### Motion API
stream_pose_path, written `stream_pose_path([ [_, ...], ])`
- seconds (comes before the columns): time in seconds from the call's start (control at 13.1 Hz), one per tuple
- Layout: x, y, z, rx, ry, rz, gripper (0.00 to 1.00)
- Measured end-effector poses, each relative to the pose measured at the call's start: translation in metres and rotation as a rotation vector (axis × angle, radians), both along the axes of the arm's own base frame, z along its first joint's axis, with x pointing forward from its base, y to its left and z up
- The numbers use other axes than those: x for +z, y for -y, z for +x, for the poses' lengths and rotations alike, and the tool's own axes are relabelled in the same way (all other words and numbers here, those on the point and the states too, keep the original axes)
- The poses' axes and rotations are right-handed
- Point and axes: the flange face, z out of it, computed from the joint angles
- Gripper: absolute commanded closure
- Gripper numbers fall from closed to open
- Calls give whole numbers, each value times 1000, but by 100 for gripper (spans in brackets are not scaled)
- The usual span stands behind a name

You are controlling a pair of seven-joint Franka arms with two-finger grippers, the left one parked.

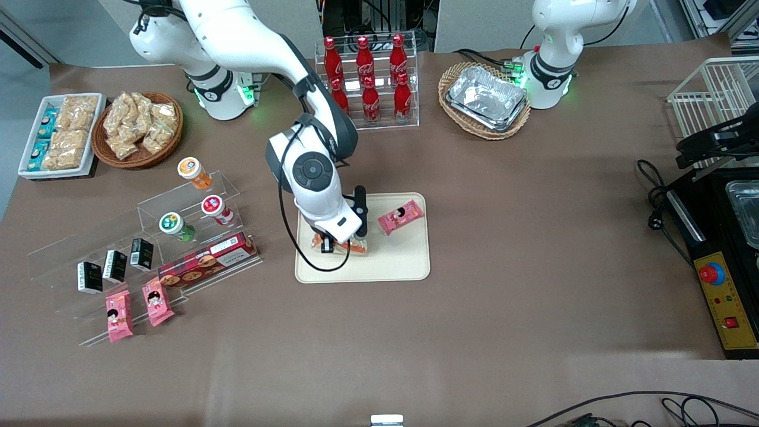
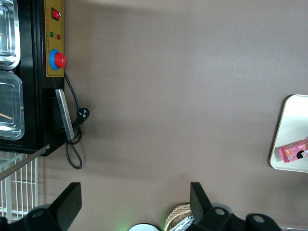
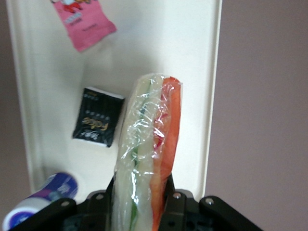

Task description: Place sandwich on tray

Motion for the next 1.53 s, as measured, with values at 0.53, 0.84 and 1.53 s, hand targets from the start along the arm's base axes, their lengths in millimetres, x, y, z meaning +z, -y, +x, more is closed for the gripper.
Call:
stream_pose_path([
  [0.53,-43,-2,15,11,87,5,48],
  [0.84,-49,-3,17,1,105,9,12],
  [1.53,6,7,47,-139,152,135,1],
])
